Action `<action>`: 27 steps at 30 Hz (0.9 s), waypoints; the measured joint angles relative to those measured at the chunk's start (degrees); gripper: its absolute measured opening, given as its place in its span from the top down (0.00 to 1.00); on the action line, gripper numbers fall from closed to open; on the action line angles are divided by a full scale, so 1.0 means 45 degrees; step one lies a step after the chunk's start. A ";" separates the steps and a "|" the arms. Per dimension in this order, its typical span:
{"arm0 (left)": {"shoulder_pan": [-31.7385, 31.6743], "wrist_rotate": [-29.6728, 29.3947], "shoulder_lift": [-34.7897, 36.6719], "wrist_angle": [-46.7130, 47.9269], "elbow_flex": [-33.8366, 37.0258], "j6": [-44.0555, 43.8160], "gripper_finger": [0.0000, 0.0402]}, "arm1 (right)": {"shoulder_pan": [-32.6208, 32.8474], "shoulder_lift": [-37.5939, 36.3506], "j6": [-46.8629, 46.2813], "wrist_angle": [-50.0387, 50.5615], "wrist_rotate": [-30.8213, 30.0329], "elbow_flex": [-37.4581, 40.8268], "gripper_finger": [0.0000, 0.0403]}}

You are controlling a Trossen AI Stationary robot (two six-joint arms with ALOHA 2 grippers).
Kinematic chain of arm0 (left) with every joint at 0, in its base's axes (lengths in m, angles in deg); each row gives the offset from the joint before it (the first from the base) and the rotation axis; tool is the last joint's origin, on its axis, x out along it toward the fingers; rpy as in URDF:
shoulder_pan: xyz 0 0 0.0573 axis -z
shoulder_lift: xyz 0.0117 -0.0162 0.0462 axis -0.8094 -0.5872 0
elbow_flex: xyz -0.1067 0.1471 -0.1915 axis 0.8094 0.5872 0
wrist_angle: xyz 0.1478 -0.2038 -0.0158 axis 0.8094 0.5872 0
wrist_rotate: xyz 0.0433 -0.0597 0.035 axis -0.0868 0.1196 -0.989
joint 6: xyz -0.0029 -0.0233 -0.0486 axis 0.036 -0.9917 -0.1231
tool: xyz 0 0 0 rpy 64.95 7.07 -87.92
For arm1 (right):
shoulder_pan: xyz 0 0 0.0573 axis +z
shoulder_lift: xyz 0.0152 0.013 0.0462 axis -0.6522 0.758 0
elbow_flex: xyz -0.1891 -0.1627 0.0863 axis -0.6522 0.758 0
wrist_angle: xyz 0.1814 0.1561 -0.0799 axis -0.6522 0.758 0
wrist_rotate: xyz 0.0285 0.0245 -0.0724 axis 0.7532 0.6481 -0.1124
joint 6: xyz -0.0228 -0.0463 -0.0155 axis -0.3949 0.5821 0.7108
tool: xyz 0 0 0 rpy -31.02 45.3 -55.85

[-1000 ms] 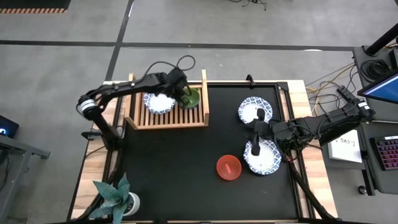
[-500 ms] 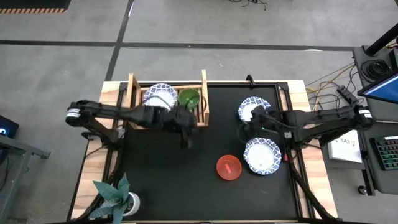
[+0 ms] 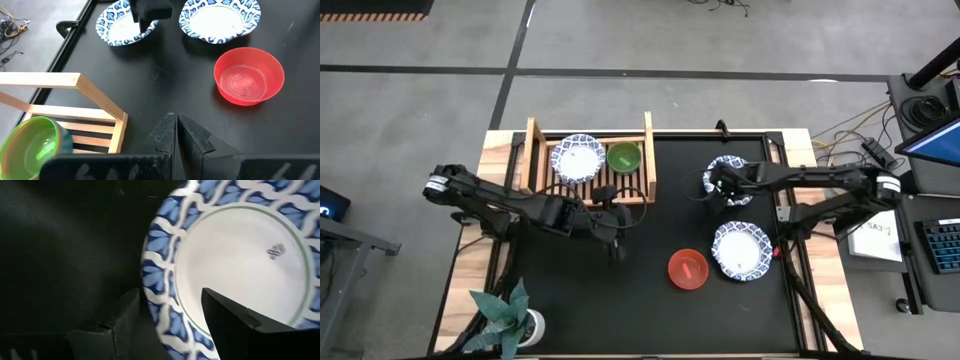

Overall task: Place and stack bowls onto a shelf
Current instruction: Stack the top white patterned bowl on top of the other white patterned bowl on the shelf

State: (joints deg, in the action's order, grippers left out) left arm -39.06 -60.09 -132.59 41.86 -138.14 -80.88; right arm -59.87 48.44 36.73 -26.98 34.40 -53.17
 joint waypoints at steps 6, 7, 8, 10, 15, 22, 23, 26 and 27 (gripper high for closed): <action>0.0000 0.0000 0.0000 0.0015 0.0000 -0.0107 1.00 | 0.0023 0.0734 0.0212 -0.0922 0.0310 -0.0005 0.49; 0.0000 0.0000 0.0000 0.0015 0.0000 -0.0107 1.00 | 0.0024 0.0881 0.0278 -0.1000 0.0314 -0.0005 0.49; 0.0000 0.0000 0.0000 0.0010 0.0000 -0.0107 1.00 | 0.0024 0.1045 0.0327 -0.1086 0.0313 -0.0005 0.49; 0.0000 0.0000 0.0000 0.0010 -0.0005 -0.0107 1.00 | 0.0024 0.1372 0.0355 -0.1177 0.0306 -0.0005 0.50; 0.0000 0.0000 0.0000 -0.0029 -0.0010 -0.0107 1.00 | 0.0024 0.1945 0.0410 -0.1530 -0.0228 -0.0005 0.62; 0.0000 0.0000 0.0000 -0.0128 -0.0010 -0.0107 1.00 | 0.0118 0.1720 0.0514 -0.1487 -0.0264 -0.0005 0.94; 0.0000 0.0000 0.0000 -0.0183 -0.0010 -0.0107 1.00 | 0.0171 0.1498 0.0524 -0.1482 -0.0221 -0.0005 0.95; 0.0005 0.0005 0.0000 -0.0325 -0.0010 -0.0022 0.99 | 0.0460 0.0461 0.0517 -0.1426 -0.0133 -0.0005 0.97; 0.0005 0.0005 0.0000 -0.0321 -0.0010 0.0069 0.98 | 0.0616 -0.0015 0.0515 -0.1372 -0.0127 -0.0018 0.97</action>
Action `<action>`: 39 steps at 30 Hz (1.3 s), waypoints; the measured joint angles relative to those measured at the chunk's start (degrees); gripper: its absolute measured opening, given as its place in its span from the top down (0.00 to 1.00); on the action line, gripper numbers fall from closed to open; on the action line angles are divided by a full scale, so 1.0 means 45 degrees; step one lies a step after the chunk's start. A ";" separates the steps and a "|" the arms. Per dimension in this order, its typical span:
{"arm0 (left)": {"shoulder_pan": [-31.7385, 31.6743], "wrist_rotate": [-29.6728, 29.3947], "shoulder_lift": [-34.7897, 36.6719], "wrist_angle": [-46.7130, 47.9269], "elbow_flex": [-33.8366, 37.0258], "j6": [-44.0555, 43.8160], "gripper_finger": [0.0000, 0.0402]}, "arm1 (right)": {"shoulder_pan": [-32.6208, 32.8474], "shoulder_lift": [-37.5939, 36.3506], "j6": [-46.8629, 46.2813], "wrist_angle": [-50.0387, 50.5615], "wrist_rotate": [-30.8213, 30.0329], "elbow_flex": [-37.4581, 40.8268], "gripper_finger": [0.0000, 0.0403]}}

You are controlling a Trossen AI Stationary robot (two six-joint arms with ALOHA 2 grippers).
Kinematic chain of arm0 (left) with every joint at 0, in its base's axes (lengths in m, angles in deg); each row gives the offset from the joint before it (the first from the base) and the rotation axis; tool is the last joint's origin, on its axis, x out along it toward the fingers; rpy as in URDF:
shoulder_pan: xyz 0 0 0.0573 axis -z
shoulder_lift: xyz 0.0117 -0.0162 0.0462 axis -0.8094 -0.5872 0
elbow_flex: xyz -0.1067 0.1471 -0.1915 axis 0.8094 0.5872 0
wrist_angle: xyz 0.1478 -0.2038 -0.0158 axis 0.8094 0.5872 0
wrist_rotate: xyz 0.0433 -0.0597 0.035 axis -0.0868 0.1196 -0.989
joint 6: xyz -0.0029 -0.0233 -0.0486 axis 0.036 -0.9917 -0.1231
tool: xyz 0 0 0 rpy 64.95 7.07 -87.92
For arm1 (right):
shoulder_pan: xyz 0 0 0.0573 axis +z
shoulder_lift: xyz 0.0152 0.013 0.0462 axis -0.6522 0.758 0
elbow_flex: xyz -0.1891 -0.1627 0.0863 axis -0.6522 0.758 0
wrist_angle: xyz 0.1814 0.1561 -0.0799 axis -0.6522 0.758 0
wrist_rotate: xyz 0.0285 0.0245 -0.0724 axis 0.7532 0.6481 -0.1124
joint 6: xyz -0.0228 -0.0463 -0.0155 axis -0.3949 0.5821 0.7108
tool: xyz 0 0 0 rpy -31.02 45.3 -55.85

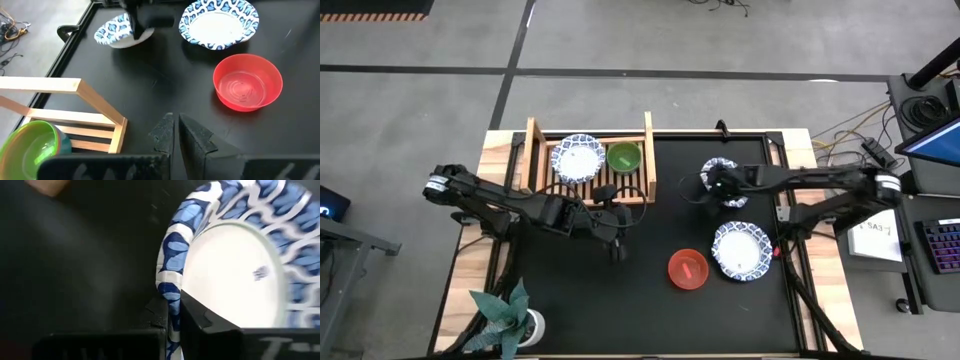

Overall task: Place and stack bowls onto a shelf
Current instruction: Stack the top white patterned bowl on top of the other white patterned bowl on the shelf

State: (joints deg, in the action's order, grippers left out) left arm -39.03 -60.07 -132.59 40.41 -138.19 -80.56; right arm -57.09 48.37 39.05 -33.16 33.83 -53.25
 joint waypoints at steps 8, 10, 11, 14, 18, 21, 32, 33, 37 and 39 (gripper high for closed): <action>0.0004 0.0116 0.0000 -0.0479 0.0000 0.0706 0.78 | 0.2476 -0.3918 0.0472 0.0133 0.0911 -0.0948 0.97; 0.0005 0.0186 0.0000 -0.0795 0.0000 0.1009 0.71 | 0.3270 -0.4643 0.0627 -0.0230 0.1775 -0.0992 0.97; 0.0000 0.0291 0.0000 -0.0957 0.0000 0.1194 0.68 | 0.3664 -0.4919 0.0748 -0.0464 0.2272 -0.0988 0.97; 0.0000 0.0991 0.0000 -0.1555 0.0000 0.1939 0.61 | 0.4921 -0.5181 0.1205 -0.1447 0.3134 -0.0921 0.97; 0.0004 0.1963 -0.0161 -0.3191 0.0039 0.2969 0.56 | 0.6501 -0.4409 0.2134 -0.2756 0.3338 -0.0867 0.97; 0.0013 0.2097 -0.0393 -0.4058 0.0045 0.3668 0.55 | 0.7285 -0.3438 0.2834 -0.3791 0.3539 -0.0856 0.97; -0.0008 0.3463 -0.1419 -0.4701 0.0078 0.4266 0.55 | 0.7558 -0.1143 0.3290 -0.5463 0.4040 -0.0963 0.97; -0.0029 0.3463 -0.1536 -0.4783 0.0078 0.4268 0.55 | 0.7558 -0.1061 0.3298 -0.5499 0.4066 -0.0963 0.97; -0.0039 0.3602 -0.1907 -0.4770 0.0078 0.4273 0.57 | 0.7558 -0.0939 0.3302 -0.5795 0.4103 -0.0968 0.97; -0.0034 0.3784 -0.1998 -0.4792 0.0066 0.4278 0.61 | 0.7558 -0.0963 0.3297 -0.5803 0.4099 -0.0968 0.97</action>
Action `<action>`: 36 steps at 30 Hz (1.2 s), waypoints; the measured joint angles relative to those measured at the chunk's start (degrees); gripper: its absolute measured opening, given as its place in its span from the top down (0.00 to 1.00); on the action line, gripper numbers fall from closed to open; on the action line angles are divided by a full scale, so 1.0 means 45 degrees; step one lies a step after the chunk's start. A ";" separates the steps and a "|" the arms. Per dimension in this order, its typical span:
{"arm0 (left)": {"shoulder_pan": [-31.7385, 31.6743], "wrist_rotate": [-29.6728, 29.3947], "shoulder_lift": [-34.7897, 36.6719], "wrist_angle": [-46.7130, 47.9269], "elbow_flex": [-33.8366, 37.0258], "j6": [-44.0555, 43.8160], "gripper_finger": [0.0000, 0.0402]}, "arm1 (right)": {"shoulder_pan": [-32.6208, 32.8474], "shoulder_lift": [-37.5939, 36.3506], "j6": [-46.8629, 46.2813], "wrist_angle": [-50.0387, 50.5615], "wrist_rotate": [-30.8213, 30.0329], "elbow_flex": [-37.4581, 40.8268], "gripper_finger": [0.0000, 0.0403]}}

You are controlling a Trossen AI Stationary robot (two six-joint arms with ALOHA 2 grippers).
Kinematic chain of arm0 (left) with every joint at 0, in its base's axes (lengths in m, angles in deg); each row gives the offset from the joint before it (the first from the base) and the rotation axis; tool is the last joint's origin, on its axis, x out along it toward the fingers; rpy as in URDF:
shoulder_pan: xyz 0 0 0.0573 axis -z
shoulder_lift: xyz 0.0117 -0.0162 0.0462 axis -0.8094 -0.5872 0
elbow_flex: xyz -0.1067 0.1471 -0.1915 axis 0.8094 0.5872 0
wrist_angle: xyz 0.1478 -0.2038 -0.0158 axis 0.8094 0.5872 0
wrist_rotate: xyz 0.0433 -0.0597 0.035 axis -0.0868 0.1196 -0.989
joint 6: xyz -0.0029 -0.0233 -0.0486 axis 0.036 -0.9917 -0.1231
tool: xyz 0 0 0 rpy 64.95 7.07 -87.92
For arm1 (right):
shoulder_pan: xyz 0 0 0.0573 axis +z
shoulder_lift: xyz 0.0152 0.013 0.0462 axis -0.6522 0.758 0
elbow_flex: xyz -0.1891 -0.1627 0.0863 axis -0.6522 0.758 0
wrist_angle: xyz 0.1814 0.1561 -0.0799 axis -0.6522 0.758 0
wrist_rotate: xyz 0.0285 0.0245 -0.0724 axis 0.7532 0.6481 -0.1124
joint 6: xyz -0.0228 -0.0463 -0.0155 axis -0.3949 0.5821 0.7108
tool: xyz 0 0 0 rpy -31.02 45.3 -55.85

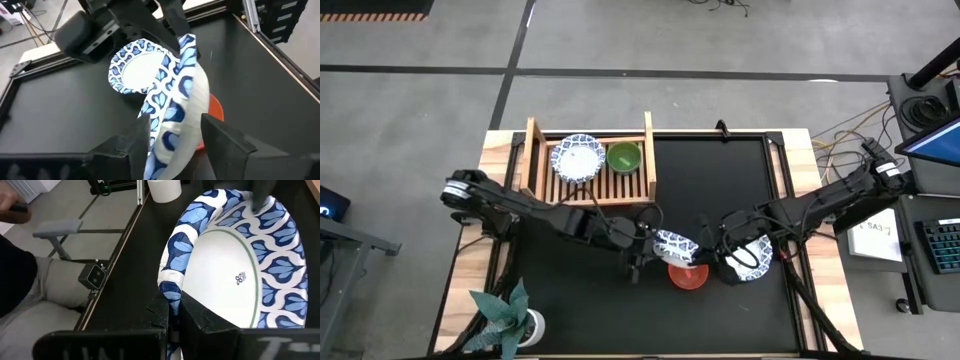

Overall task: Place and stack bowls onto a shelf
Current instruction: Stack the top white patterned bowl on top of the other white patterned bowl on the shelf

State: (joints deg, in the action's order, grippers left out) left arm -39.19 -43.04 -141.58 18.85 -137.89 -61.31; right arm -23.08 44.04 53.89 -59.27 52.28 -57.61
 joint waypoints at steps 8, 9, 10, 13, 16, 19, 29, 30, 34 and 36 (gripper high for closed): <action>0.0000 0.0068 -0.0076 -0.0160 -0.0004 -0.0041 0.91 | -0.0013 -0.0075 0.0192 -0.0047 -0.0106 0.0000 0.93; 0.0001 0.0096 -0.0076 -0.0198 -0.0003 -0.0058 0.95 | -0.0056 -0.0070 0.0196 -0.0139 -0.0135 0.0000 0.91; 0.0011 0.0092 -0.0076 -0.0209 -0.0008 -0.0101 0.97 | -0.0092 -0.0065 0.0198 -0.0211 -0.0142 0.0000 0.88; -0.0004 0.0054 -0.0066 -0.0229 -0.0018 -0.0185 0.97 | -0.0117 -0.0065 0.0213 -0.0239 -0.0536 0.0000 0.79; 0.0013 0.0001 -0.0032 -0.0138 -0.0018 -0.0200 0.99 | -0.0117 -0.0266 0.0320 -0.0235 -0.0759 0.0000 0.69; 0.0161 0.0000 0.0236 0.0602 -0.0018 -0.0207 0.99 | -0.0121 -0.0753 0.0423 -0.0228 -0.0790 0.0000 0.61; 0.0523 -0.1114 0.3086 0.4929 -0.0018 0.0053 1.00 | -0.0121 -0.3370 0.1502 -0.0178 -0.0788 0.0000 0.48; 0.0525 -0.1729 0.3496 0.5374 -0.0018 -0.0055 1.00 | -0.0118 -0.3546 0.1595 -0.0185 -0.0787 -0.0004 0.48; 0.0438 -0.4419 0.4996 0.7179 -0.0028 -0.0201 1.00 | -0.0117 -0.3886 0.1850 -0.0173 -0.0787 -0.0005 0.48; 0.0126 -0.6178 0.5543 0.7707 -0.0028 -0.0123 1.00 | -0.0117 -0.3822 0.2021 -0.0155 -0.0790 -0.0005 0.48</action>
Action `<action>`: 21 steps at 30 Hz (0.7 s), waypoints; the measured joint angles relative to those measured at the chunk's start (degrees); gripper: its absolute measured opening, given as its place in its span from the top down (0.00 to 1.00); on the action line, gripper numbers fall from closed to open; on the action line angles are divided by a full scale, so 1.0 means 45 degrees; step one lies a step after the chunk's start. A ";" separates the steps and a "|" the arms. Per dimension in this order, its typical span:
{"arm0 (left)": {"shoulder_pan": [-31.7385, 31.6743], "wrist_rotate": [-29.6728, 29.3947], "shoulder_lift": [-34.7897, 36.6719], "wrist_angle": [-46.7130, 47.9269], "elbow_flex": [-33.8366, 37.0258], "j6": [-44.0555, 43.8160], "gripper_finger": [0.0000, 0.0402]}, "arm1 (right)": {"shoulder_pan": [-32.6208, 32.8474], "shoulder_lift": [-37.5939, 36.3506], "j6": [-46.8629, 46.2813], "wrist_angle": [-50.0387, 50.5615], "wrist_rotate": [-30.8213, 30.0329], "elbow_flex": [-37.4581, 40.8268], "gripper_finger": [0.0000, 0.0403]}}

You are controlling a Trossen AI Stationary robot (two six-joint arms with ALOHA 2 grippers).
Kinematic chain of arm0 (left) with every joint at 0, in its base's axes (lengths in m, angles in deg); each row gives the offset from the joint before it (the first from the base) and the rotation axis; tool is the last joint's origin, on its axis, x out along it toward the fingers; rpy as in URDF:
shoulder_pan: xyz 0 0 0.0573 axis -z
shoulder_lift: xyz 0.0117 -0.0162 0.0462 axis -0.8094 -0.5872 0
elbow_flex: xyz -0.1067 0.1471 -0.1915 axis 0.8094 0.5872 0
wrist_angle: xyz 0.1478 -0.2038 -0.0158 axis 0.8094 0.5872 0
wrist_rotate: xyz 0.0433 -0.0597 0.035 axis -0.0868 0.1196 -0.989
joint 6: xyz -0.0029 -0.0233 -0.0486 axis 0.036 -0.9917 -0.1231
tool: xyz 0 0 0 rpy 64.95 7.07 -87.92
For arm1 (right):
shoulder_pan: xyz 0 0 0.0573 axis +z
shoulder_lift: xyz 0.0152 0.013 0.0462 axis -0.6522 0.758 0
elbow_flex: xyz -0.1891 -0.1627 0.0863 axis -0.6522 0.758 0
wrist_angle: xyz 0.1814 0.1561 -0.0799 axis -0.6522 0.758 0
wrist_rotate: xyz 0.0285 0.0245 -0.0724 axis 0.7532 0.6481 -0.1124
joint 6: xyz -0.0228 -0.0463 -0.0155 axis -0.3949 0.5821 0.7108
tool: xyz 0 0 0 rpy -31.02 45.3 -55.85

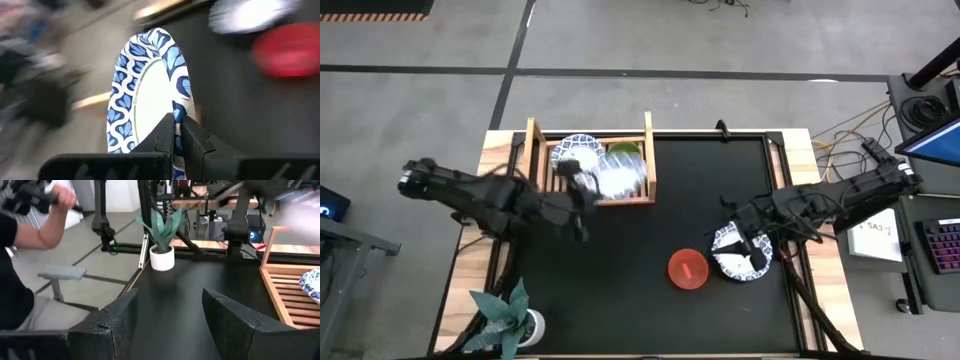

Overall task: Place and stack bowls onto a shelf
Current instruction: Stack the top white patterned bowl on top of the other white patterned bowl on the shelf

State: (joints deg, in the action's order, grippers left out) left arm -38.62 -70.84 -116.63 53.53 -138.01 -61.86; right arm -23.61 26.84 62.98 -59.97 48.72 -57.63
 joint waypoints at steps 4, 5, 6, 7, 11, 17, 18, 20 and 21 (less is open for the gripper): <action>-0.1596 -0.1400 0.0543 0.0826 0.0012 -0.0421 1.00 | 0.0000 0.0435 0.0269 0.0007 -0.0016 0.0005 0.48; -0.2146 -0.1399 0.0579 0.0860 0.0096 -0.0685 1.00 | 0.0000 0.0603 0.0306 0.0000 -0.0016 0.0005 0.48; -0.2740 -0.1394 0.0584 0.0867 0.0243 -0.0951 1.00 | 0.0000 0.0761 0.0311 -0.0008 -0.0020 0.0005 0.48; -0.3351 -0.1389 0.0567 0.0866 0.0449 -0.1218 1.00 | 0.0000 0.0921 0.0311 0.0000 -0.0021 0.0010 0.48; -0.5908 -0.1274 0.0117 0.0447 0.1683 -0.2868 1.00 | 0.0000 0.1547 0.0306 -0.0027 -0.0021 0.0019 0.48; -0.8065 -0.0399 -0.1254 0.0215 0.2850 -0.4156 1.00 | 0.0000 0.2099 0.0163 -0.0038 -0.0021 0.0024 0.48; -0.8147 -0.0415 -0.1499 0.0210 0.2866 -0.4142 1.00 | 0.0000 0.2110 0.0165 -0.0038 -0.0021 0.0024 0.48; -0.8187 -0.0556 -0.2039 0.0161 0.2866 -0.4026 1.00 | 0.0000 0.2110 0.0160 -0.0037 -0.0021 0.0024 0.48; -0.8188 -0.0627 -0.2309 0.0168 0.2866 -0.4006 1.00 | 0.0000 0.2110 0.0160 -0.0060 -0.0027 0.0024 0.48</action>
State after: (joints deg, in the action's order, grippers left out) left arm -75.47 -73.67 -127.02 54.28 -125.12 -79.89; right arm -23.61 36.34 63.70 -60.24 48.60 -57.52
